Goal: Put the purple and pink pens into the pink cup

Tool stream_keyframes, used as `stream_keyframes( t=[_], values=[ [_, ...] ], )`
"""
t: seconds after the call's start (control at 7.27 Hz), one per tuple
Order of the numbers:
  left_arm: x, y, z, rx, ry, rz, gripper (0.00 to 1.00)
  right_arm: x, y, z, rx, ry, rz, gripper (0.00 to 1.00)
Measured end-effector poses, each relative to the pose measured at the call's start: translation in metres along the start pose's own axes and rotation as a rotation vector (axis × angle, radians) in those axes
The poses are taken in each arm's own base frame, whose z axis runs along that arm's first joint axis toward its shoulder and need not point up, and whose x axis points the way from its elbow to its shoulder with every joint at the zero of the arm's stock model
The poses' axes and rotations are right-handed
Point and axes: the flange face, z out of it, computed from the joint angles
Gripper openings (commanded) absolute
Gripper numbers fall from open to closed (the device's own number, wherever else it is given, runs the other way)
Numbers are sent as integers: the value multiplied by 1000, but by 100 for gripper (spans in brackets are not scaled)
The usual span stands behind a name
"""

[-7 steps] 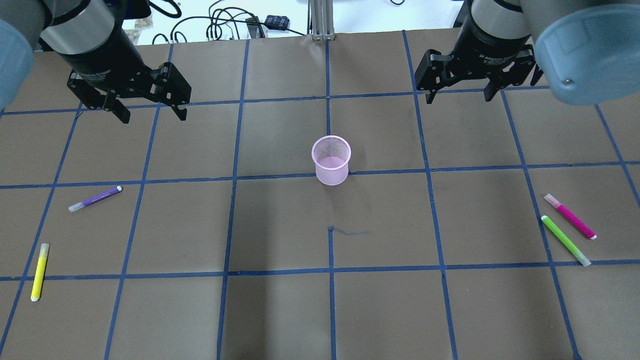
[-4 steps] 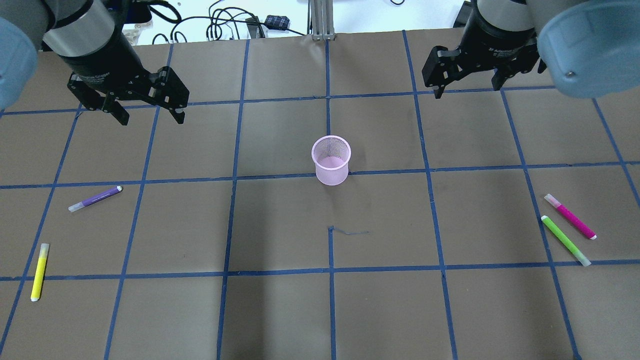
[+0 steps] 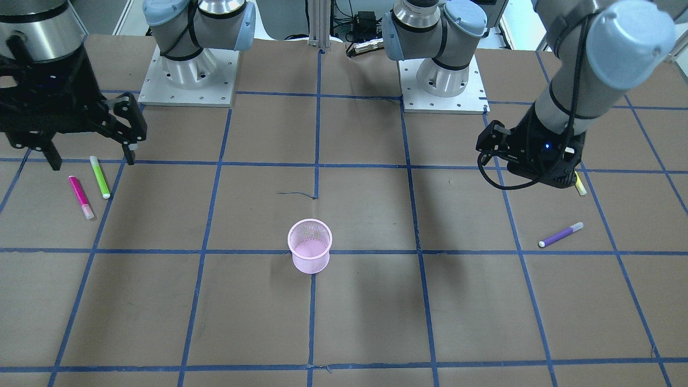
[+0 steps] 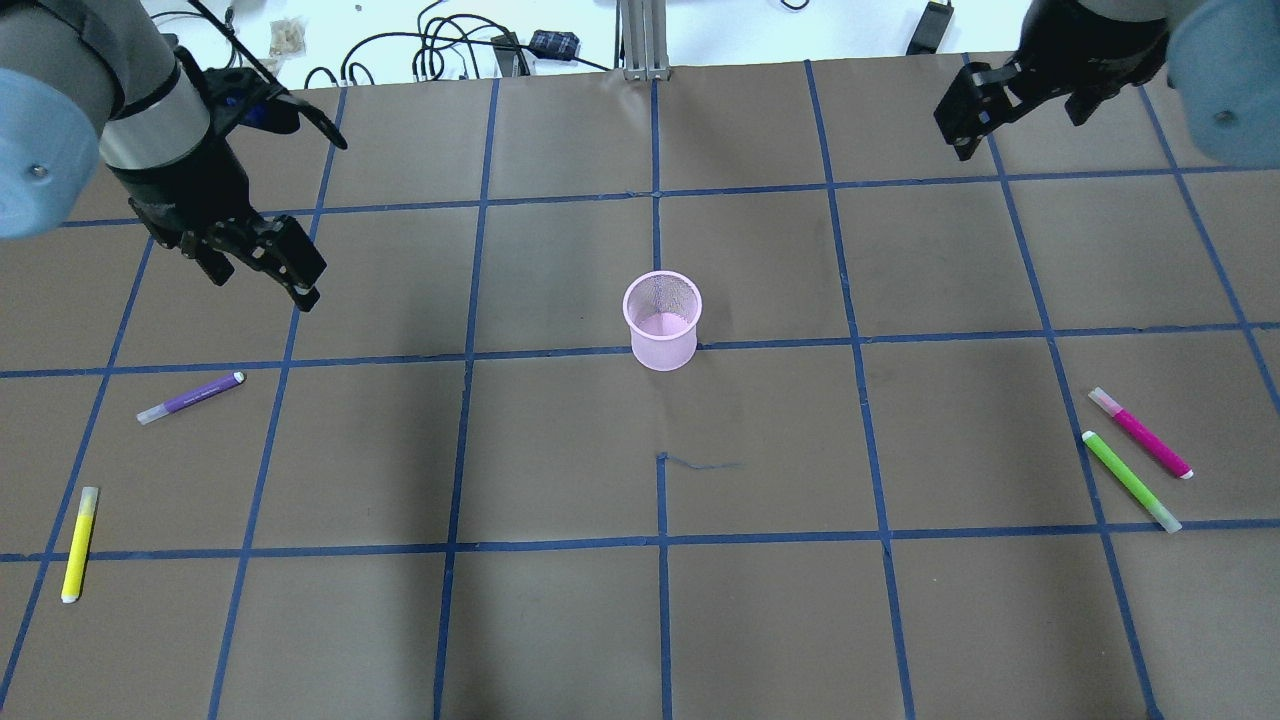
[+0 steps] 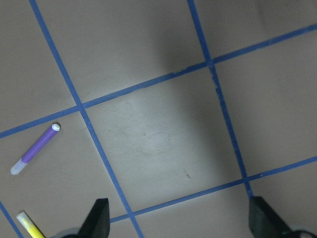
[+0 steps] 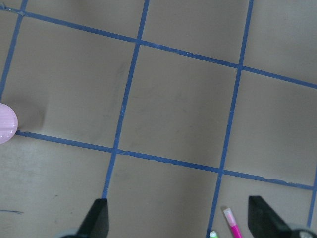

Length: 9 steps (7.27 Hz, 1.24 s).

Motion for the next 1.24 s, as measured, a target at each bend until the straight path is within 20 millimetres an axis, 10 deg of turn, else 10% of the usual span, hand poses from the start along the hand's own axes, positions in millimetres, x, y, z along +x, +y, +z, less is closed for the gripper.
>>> stream_keyframes(
  t=[0.69, 1.24],
  values=[
    [-93, 8, 140, -170, 1, 359, 100, 134, 56, 13, -60, 11, -239, 100],
    [-139, 0, 182, -121, -21, 564, 100, 210, 122, 56, -122, -68, -423, 100]
  ],
)
